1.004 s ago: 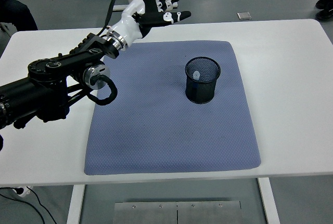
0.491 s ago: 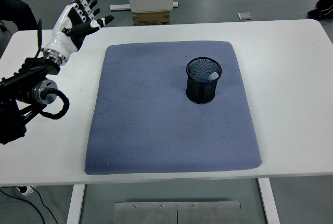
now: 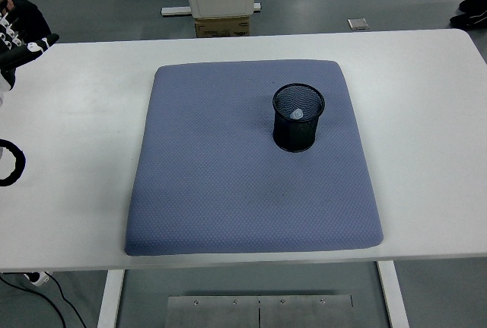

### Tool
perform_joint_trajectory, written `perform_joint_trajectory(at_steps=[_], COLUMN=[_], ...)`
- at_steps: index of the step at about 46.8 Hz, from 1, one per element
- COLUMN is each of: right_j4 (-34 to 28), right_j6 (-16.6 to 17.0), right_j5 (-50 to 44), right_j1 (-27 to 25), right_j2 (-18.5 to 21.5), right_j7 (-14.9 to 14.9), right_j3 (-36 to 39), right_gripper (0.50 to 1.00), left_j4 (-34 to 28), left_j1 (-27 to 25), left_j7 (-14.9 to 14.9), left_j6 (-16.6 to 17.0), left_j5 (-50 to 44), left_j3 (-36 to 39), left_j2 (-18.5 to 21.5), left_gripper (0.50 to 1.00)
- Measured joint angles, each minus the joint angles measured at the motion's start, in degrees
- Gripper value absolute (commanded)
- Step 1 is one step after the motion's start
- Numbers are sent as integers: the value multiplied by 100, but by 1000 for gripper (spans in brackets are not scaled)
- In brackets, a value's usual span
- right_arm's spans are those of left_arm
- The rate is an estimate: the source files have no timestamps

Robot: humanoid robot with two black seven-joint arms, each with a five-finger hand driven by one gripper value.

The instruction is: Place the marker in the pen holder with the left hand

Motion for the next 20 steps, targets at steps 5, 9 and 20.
perform_joint_trajectory(at_steps=[5, 9, 20], right_j4=[9, 16, 26], right_j6=[0, 10, 27], right_j5=[-1, -1, 14], right_j1=[0, -6, -4], right_j2=[-1, 0, 0], right_j7=[-7, -24, -13], right_j3=[6, 16, 23], right_gripper=[1000, 1000, 1000], left_j4=[3, 5, 4], left_j1=[340, 546, 686], left_j7=[0, 3, 16], left_j6=[-48, -79, -563], left_j5=[-418, -510, -581], left_j3=[-376, -598, -654], left_j2=[-148, -178, -227], left_gripper=[1000, 1000, 1000])
